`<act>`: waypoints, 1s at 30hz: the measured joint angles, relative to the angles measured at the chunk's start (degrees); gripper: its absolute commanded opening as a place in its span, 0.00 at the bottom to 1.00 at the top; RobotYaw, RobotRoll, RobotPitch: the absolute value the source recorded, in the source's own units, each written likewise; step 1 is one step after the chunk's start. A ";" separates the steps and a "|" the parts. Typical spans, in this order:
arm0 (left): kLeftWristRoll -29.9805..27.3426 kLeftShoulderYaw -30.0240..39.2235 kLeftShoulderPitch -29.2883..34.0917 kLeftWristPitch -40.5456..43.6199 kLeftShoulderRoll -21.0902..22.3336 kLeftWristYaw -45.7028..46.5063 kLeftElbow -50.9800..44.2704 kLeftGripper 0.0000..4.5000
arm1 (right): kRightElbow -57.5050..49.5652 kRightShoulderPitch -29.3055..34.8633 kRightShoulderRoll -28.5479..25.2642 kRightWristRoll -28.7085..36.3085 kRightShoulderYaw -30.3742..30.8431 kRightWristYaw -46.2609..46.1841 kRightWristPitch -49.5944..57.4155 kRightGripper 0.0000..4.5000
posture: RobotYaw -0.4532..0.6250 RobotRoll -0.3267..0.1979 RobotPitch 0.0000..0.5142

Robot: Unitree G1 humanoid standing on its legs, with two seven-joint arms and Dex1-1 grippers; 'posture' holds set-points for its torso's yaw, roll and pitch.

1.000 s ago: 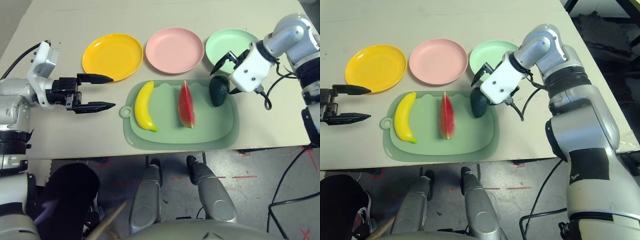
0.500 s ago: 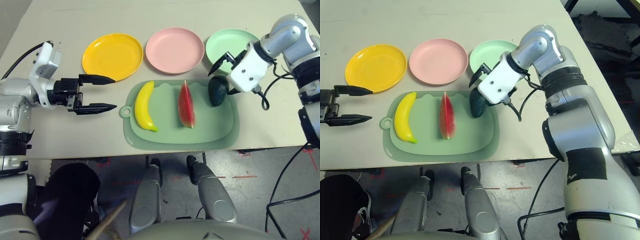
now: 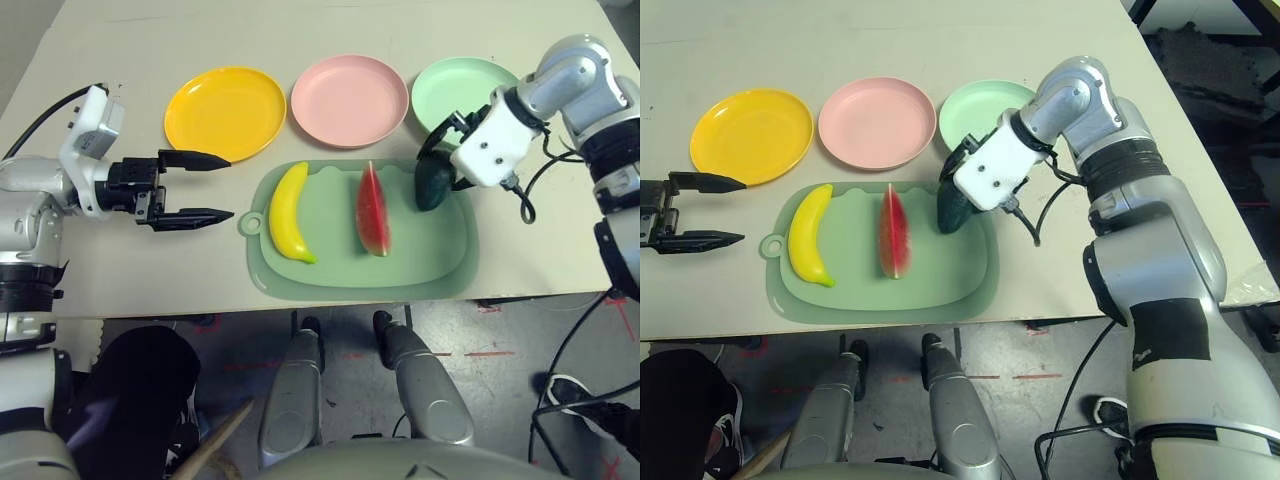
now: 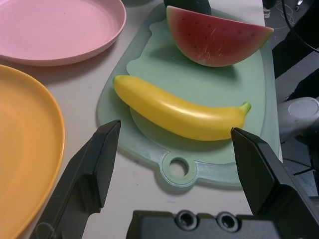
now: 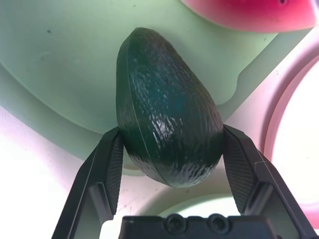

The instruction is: Place the fruits into color-matched plates.

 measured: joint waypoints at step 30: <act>1.43 2.51 -2.89 -5.37 -3.71 1.63 2.06 1.00 | 11.57 -11.67 -1.93 -4.99 3.36 -12.70 12.33 0.71 | 0.36 0.62 0.73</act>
